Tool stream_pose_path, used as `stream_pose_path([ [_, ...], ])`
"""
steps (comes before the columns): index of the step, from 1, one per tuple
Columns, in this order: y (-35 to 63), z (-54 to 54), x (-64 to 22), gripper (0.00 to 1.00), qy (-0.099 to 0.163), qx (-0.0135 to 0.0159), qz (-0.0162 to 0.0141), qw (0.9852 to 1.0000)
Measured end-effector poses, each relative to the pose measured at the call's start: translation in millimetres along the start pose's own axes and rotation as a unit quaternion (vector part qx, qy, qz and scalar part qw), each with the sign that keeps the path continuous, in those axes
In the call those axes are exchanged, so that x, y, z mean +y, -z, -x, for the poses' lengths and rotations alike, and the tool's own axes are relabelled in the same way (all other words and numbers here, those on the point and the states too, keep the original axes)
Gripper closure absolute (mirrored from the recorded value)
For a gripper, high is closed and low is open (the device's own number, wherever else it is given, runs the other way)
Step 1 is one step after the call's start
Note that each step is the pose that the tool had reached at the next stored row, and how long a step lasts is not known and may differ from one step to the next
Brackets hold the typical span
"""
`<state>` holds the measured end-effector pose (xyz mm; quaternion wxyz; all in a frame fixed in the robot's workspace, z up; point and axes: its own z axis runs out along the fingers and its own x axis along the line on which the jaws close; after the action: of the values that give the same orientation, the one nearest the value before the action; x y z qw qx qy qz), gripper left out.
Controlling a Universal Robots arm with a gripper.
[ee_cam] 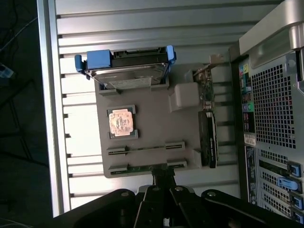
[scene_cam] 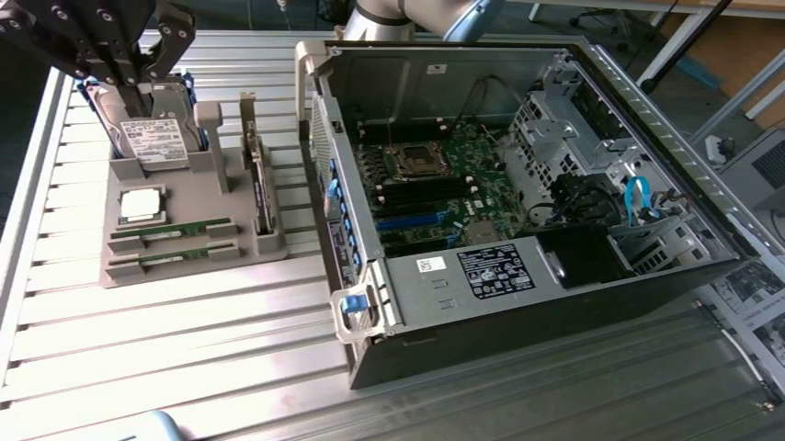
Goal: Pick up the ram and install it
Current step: 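Reach for the ram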
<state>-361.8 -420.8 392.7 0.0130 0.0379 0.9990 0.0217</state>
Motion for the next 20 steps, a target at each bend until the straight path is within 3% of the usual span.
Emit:
stream_pose_path([
  [20, 0.6, 1.2, -14.8, 0.89, 0.000, 0.0000, 0.0000, 1.0000],
])
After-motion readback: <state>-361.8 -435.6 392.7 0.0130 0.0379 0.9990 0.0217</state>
